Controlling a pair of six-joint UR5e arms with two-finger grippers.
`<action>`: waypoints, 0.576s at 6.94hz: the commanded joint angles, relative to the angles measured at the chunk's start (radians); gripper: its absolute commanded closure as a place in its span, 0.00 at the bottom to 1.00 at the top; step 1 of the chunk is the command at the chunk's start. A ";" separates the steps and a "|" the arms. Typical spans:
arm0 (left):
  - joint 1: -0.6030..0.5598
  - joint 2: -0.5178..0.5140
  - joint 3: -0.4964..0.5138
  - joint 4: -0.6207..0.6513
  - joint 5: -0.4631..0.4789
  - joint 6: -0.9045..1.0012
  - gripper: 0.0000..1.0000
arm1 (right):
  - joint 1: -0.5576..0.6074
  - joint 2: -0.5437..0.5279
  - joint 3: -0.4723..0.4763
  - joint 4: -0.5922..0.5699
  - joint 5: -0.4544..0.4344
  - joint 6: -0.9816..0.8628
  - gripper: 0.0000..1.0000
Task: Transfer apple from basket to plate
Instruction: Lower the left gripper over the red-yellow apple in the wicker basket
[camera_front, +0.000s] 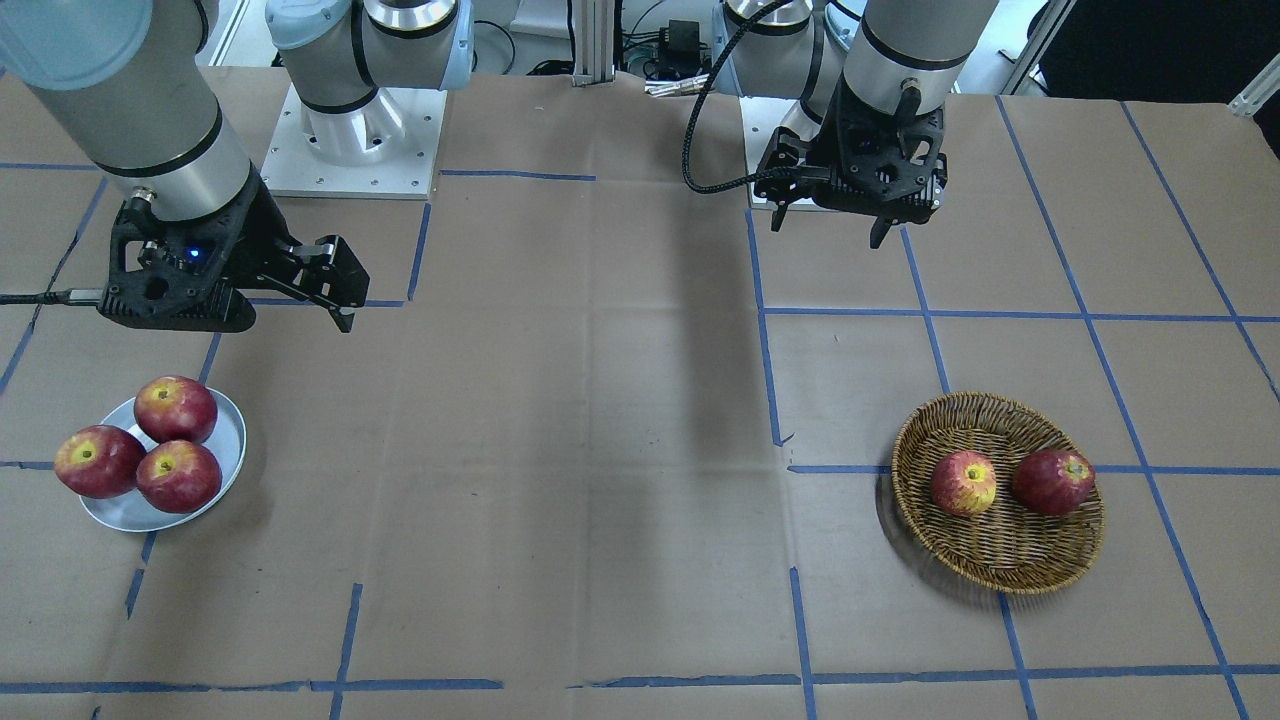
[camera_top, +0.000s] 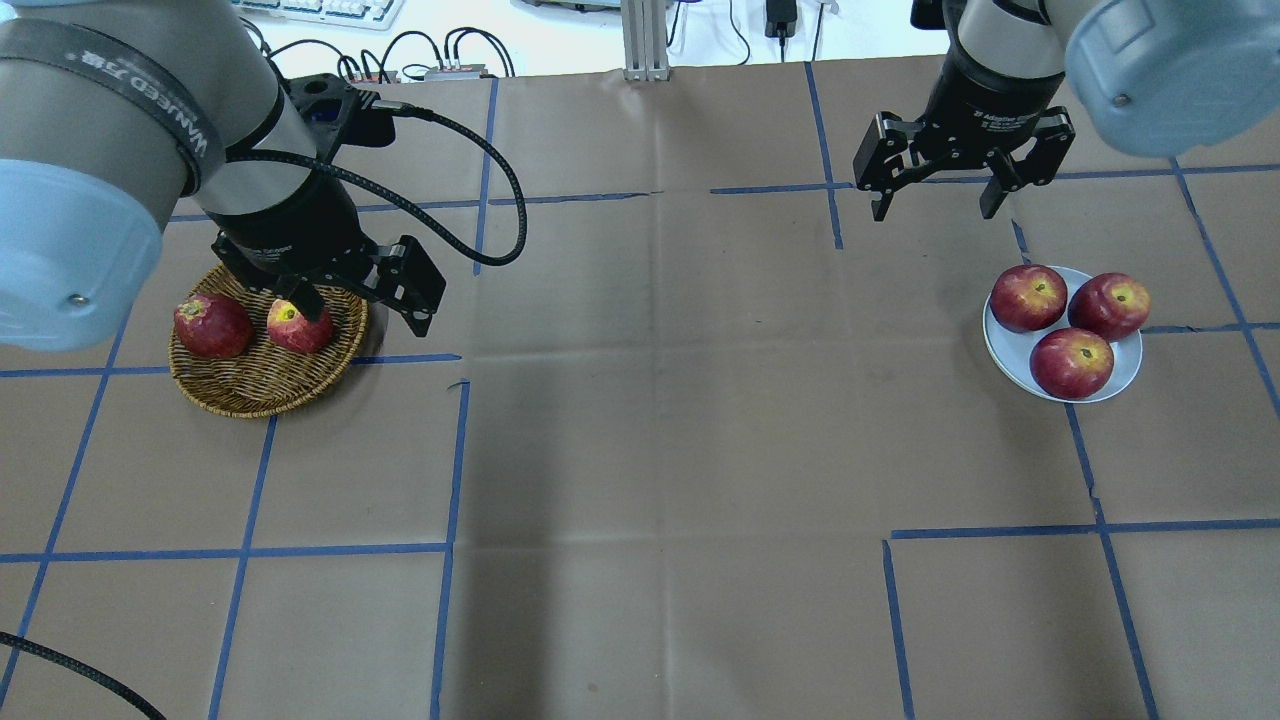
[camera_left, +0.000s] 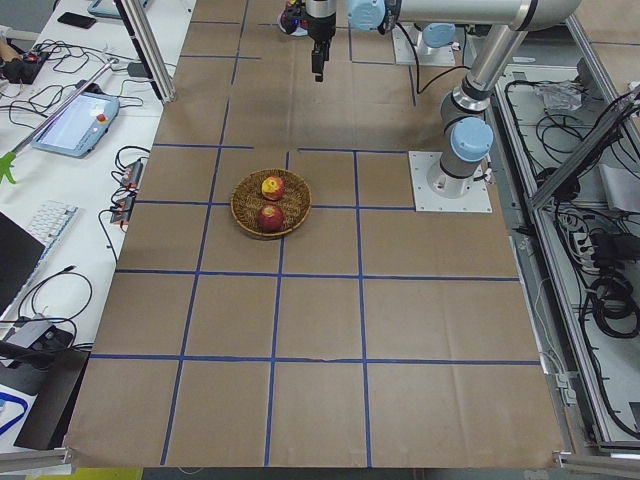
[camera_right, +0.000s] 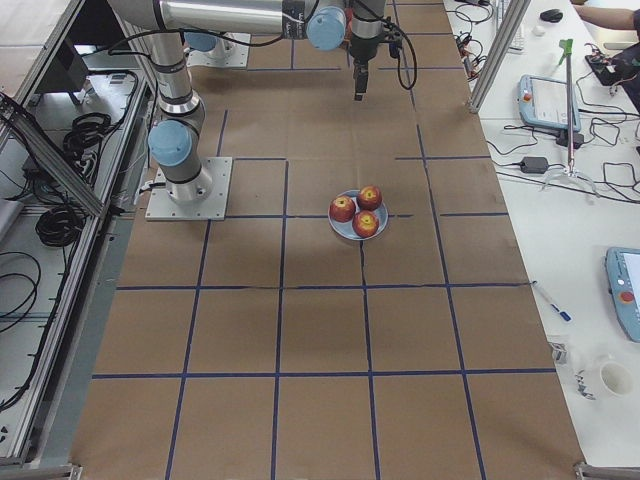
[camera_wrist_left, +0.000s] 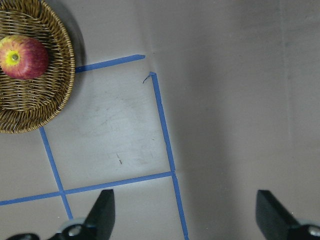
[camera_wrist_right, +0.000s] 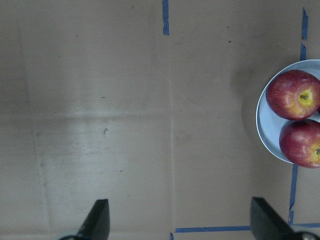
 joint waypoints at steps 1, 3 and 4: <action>-0.001 0.011 -0.011 -0.013 0.003 0.000 0.01 | 0.000 0.000 0.001 -0.001 0.000 0.000 0.00; -0.001 0.011 -0.005 -0.023 0.019 0.000 0.00 | 0.000 0.000 0.001 0.001 0.000 0.000 0.00; -0.003 0.015 -0.008 -0.031 0.038 -0.003 0.00 | 0.000 0.000 0.001 0.001 0.000 0.000 0.00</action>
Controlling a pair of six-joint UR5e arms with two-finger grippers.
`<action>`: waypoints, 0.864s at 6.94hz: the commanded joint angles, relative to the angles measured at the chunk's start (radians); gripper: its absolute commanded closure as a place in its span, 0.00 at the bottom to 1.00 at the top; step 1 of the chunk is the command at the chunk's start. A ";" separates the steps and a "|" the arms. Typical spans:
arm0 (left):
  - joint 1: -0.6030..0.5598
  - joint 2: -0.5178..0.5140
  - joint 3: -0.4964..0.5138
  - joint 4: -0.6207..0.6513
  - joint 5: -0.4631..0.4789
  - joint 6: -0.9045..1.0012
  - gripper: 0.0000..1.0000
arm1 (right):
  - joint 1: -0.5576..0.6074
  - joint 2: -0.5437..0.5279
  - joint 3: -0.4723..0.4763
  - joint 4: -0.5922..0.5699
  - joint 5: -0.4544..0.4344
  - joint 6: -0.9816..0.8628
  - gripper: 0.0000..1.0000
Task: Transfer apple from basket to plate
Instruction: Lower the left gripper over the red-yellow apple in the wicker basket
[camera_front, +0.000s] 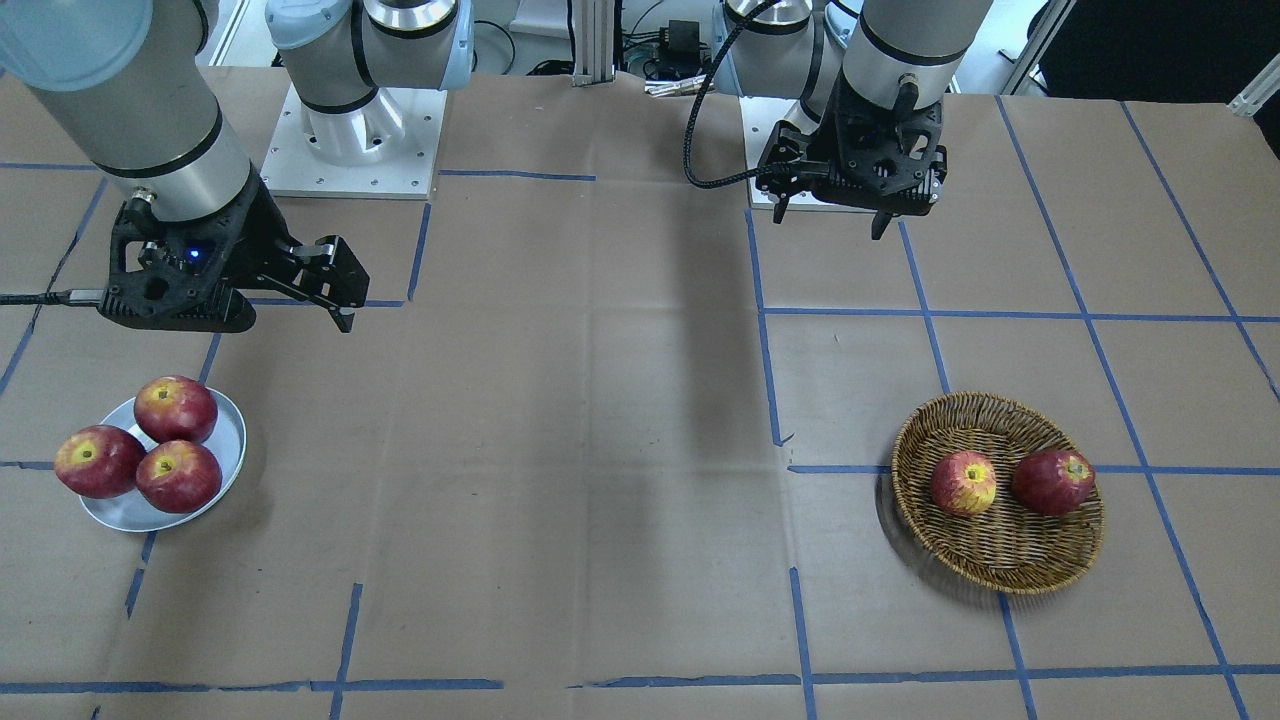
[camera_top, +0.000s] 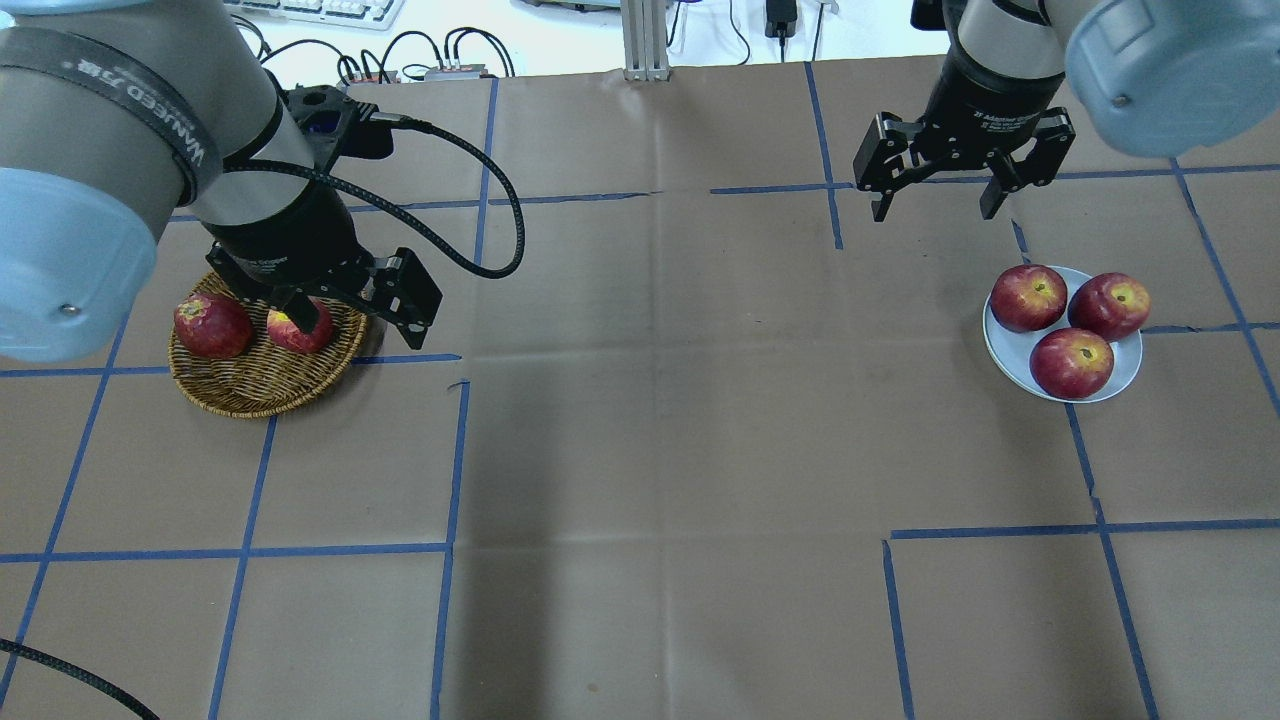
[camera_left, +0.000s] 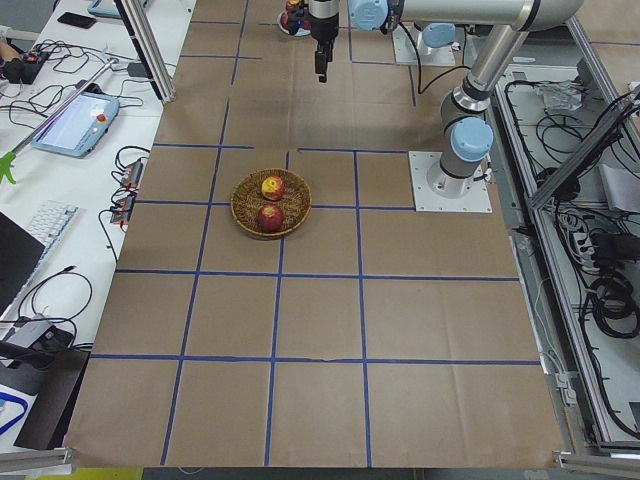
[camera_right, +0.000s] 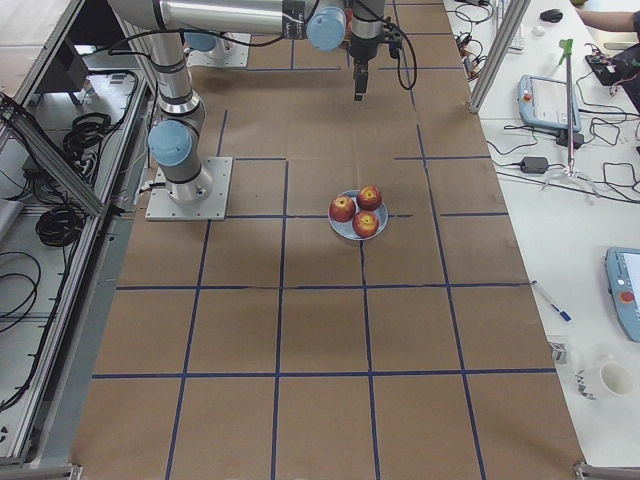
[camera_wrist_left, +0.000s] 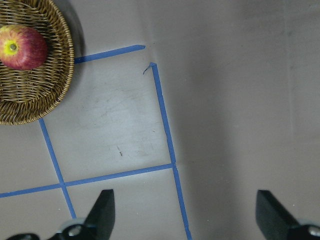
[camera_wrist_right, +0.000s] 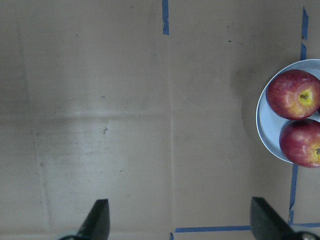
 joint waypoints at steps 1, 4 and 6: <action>-0.006 0.007 0.001 -0.009 0.020 -0.002 0.00 | 0.002 0.002 0.000 0.000 0.000 0.000 0.00; 0.003 -0.004 -0.029 0.069 0.015 0.043 0.01 | 0.000 0.002 0.000 0.000 0.000 0.000 0.00; 0.061 -0.025 -0.074 0.115 0.015 0.145 0.01 | 0.000 0.002 0.000 0.000 0.000 0.000 0.00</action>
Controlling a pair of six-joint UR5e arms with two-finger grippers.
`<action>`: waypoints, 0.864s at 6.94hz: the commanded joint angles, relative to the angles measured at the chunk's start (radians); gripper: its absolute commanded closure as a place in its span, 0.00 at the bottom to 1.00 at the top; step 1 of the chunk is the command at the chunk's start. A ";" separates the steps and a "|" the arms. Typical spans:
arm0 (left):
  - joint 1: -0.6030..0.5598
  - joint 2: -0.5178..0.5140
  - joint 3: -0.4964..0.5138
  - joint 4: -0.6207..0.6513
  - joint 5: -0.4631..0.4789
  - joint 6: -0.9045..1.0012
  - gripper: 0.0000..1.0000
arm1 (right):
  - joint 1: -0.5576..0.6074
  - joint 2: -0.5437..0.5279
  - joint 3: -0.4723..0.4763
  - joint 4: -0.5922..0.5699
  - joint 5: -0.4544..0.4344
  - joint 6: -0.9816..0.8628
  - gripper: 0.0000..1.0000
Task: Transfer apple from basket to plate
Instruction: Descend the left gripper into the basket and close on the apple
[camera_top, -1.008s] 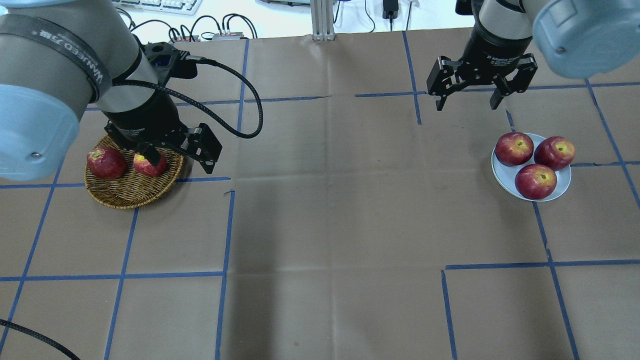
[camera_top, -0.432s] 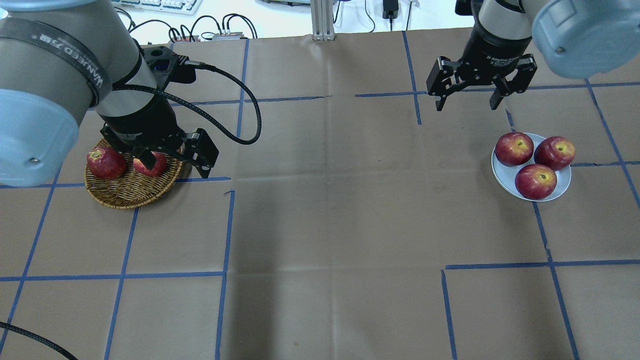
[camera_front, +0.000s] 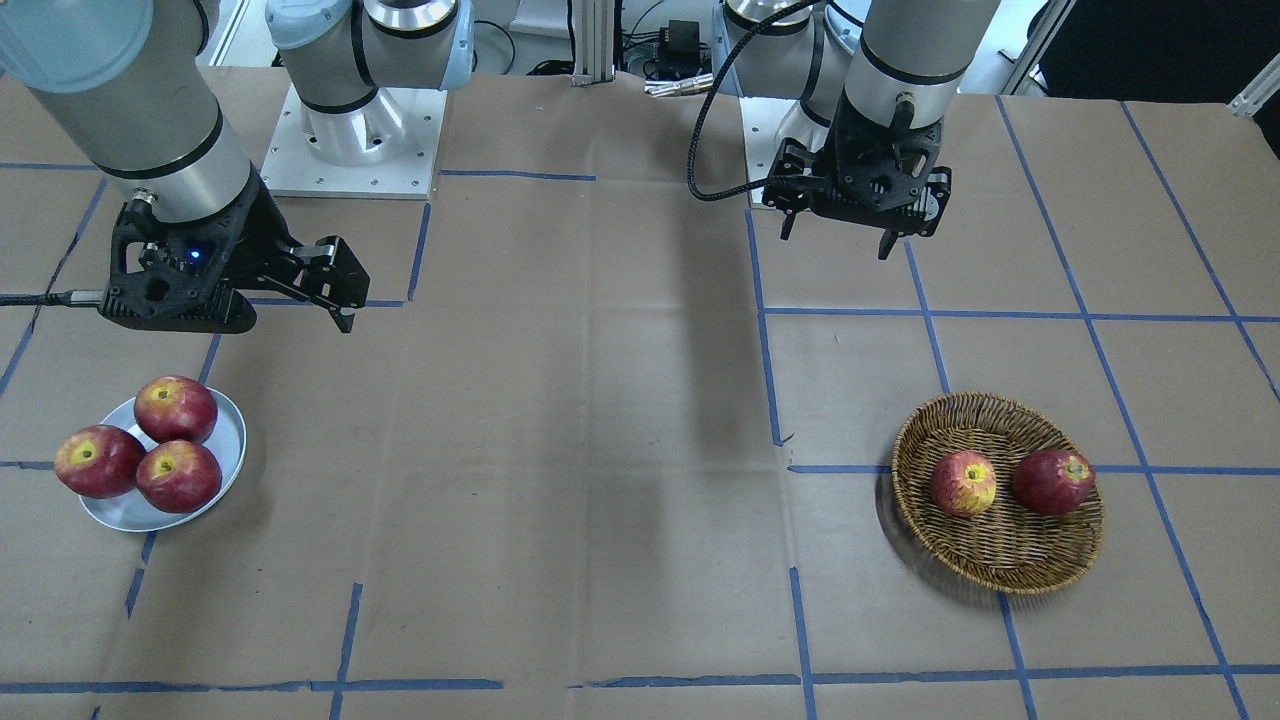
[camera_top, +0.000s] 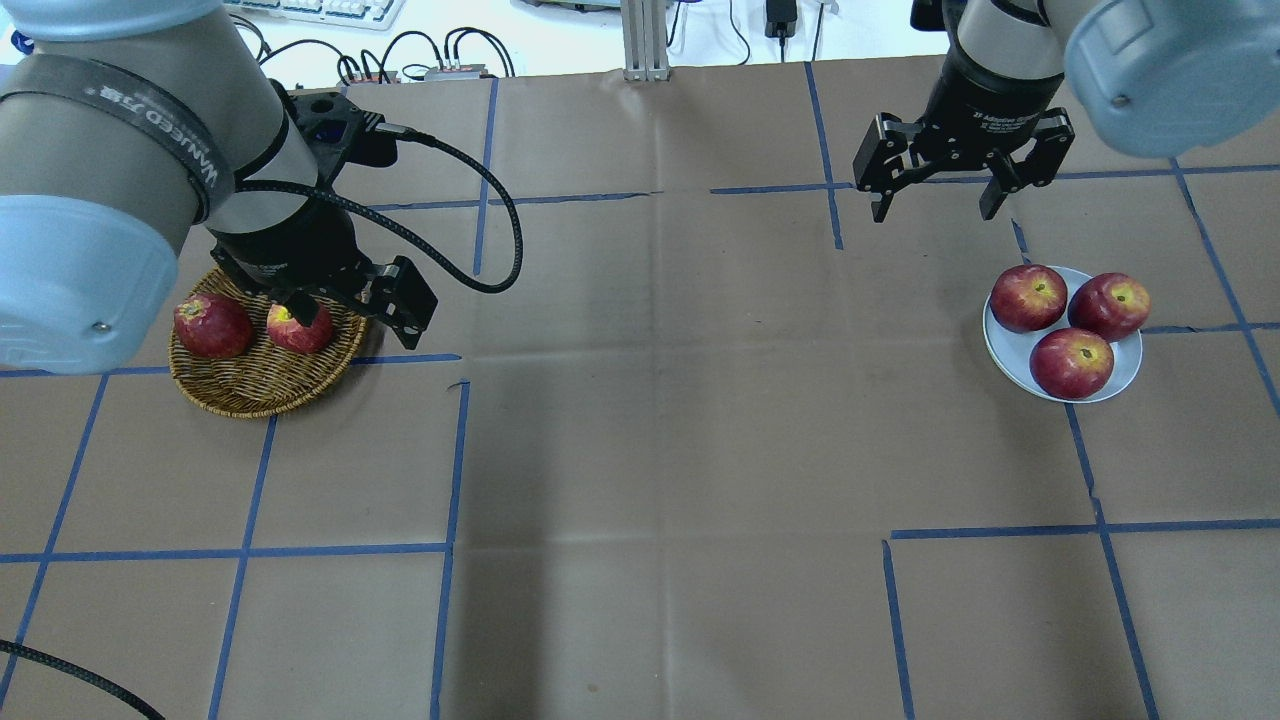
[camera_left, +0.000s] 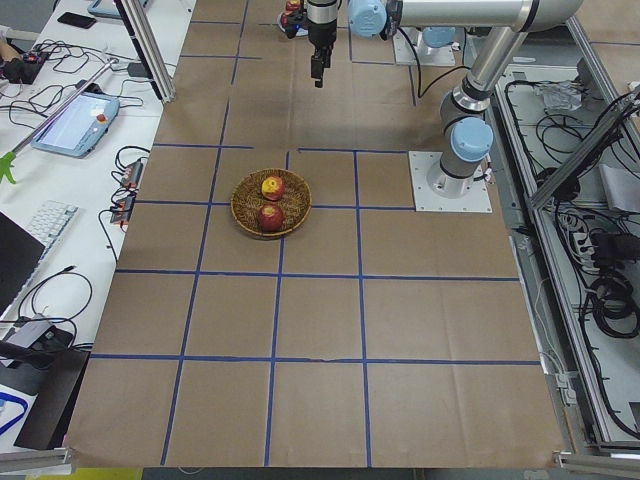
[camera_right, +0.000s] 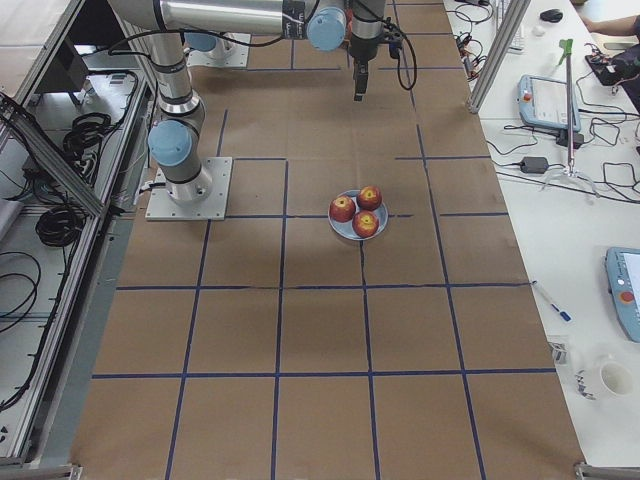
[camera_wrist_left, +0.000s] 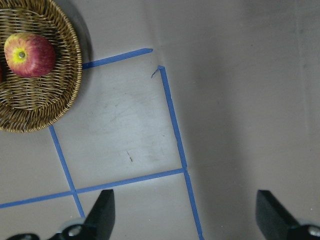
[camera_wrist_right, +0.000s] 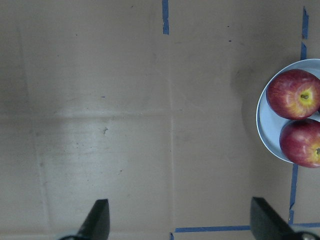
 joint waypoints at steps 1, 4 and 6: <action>0.109 -0.030 -0.058 0.076 -0.003 0.160 0.01 | 0.000 0.000 0.002 0.000 0.000 0.000 0.00; 0.285 -0.118 -0.134 0.313 -0.001 0.401 0.01 | 0.000 -0.002 0.000 0.000 0.000 0.000 0.00; 0.334 -0.235 -0.134 0.447 -0.001 0.468 0.01 | 0.000 0.000 0.000 0.000 0.000 0.000 0.00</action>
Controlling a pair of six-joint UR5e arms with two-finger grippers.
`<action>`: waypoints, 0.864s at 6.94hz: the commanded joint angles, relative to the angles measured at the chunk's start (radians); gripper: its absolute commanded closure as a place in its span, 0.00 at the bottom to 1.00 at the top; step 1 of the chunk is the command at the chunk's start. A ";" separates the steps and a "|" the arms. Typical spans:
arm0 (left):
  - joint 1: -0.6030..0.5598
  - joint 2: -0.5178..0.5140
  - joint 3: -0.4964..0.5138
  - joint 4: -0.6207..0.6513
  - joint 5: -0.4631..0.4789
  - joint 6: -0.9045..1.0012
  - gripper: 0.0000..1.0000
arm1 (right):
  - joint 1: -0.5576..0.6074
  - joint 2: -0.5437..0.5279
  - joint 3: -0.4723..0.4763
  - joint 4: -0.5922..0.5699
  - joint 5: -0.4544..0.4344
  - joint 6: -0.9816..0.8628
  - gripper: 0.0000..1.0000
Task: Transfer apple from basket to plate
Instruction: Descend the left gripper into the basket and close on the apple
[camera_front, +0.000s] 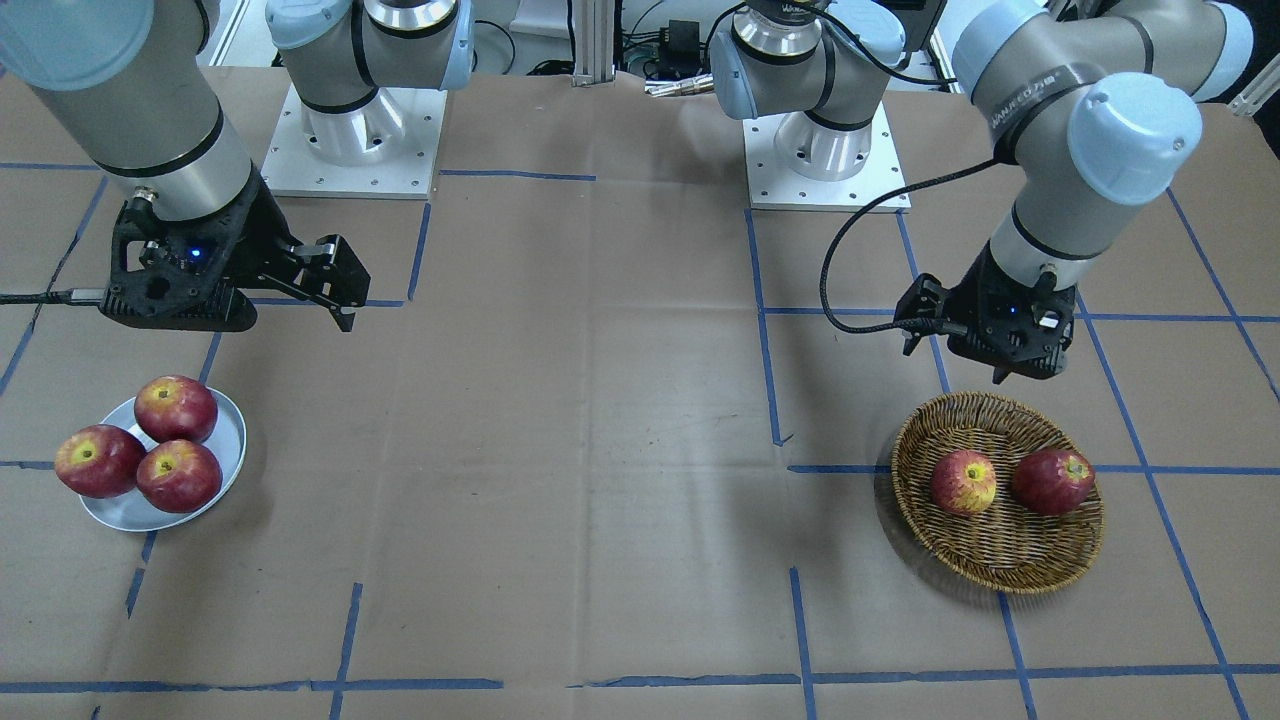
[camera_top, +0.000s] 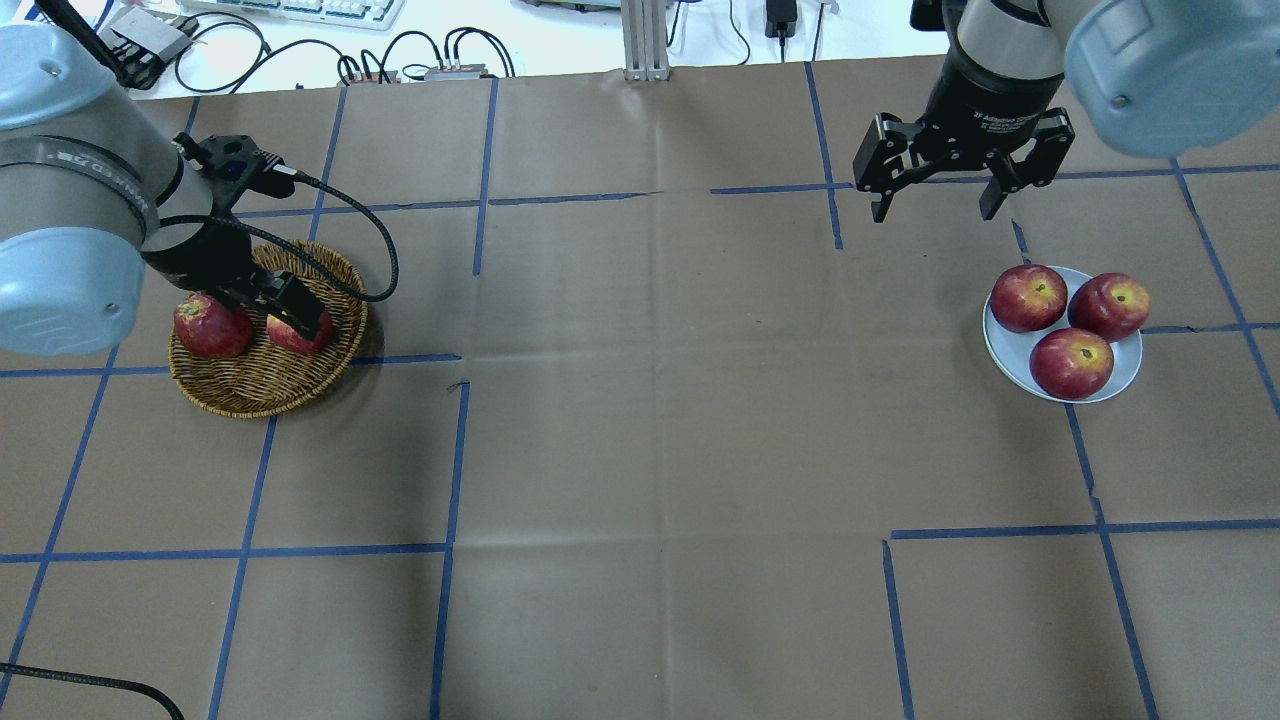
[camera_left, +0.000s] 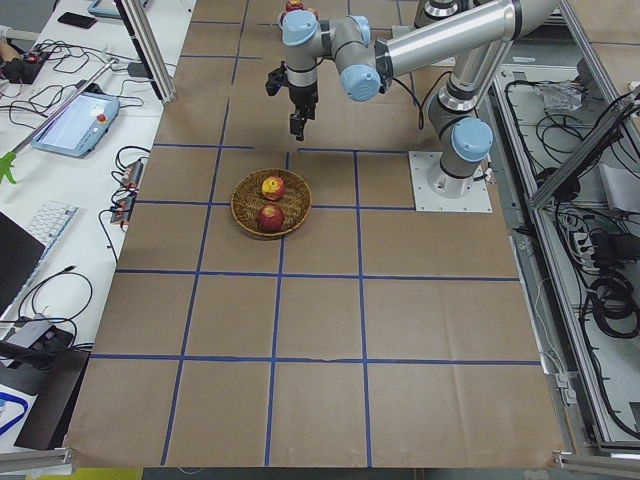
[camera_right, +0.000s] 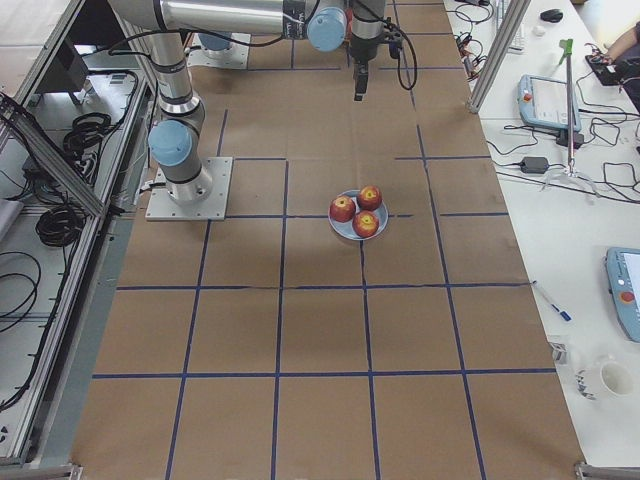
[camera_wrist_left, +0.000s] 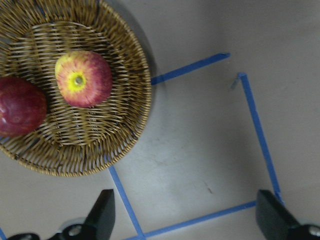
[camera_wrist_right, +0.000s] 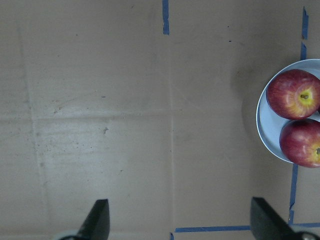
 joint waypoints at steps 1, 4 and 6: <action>0.050 -0.118 0.006 0.158 0.001 0.043 0.01 | -0.001 -0.001 0.000 0.000 0.000 0.000 0.00; 0.058 -0.251 0.038 0.237 -0.010 0.043 0.01 | -0.001 0.000 0.000 0.000 0.000 0.000 0.00; 0.059 -0.306 0.032 0.272 -0.007 0.042 0.01 | -0.001 0.000 0.000 0.000 0.000 0.000 0.00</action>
